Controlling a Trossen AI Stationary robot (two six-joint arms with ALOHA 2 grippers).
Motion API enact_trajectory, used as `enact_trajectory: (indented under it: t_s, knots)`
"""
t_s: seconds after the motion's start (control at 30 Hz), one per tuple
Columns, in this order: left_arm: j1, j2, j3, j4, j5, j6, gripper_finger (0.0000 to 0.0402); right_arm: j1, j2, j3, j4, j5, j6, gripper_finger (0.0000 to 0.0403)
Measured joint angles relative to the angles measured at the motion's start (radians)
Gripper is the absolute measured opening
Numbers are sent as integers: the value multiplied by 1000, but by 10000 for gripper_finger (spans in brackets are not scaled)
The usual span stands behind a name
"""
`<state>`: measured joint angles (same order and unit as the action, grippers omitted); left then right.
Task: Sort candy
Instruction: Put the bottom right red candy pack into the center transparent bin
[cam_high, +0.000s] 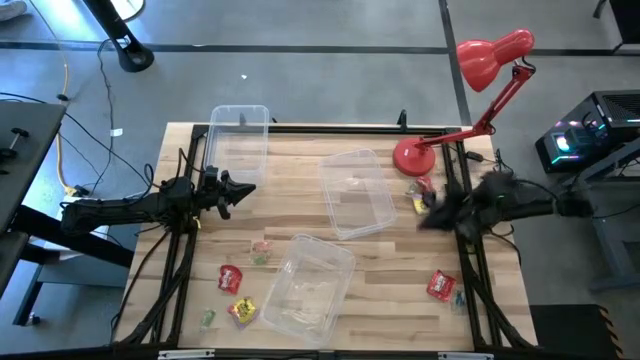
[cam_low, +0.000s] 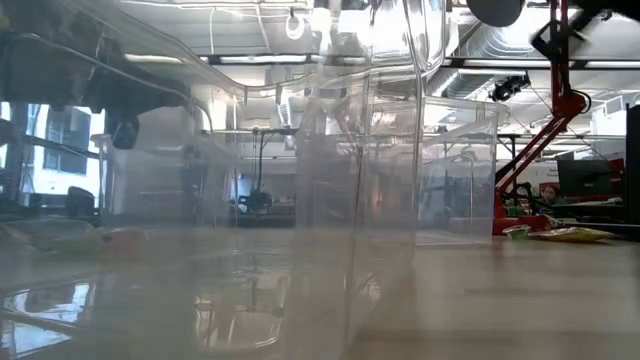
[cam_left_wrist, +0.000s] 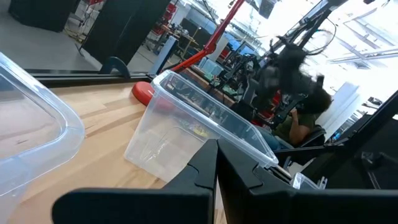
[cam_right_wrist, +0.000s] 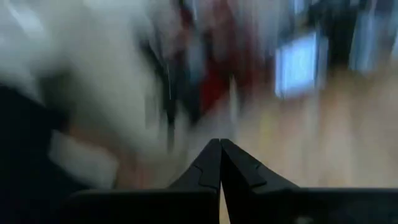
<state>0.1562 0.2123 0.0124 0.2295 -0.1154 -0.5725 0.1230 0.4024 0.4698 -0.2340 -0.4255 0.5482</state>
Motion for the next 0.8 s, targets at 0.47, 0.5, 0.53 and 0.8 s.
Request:
enact_trajectory:
  t_s: [0.47, 0.5, 0.53, 0.8]
  knots:
    - [0, 0, 0, 0, 0, 0, 1, 476, 343, 6, -338, 57, 909, 4]
    - [0, 0, 0, 0, 0, 0, 1, 492, 368, -11, -332, 54, 952, 8]
    - [0, 0, 0, 0, 0, 0, 1, 504, 389, -25, -330, 41, 992, 14]
    - [0, 0, 0, 0, 0, 0, 1, 537, 476, -18, -356, -51, 1149, 98]
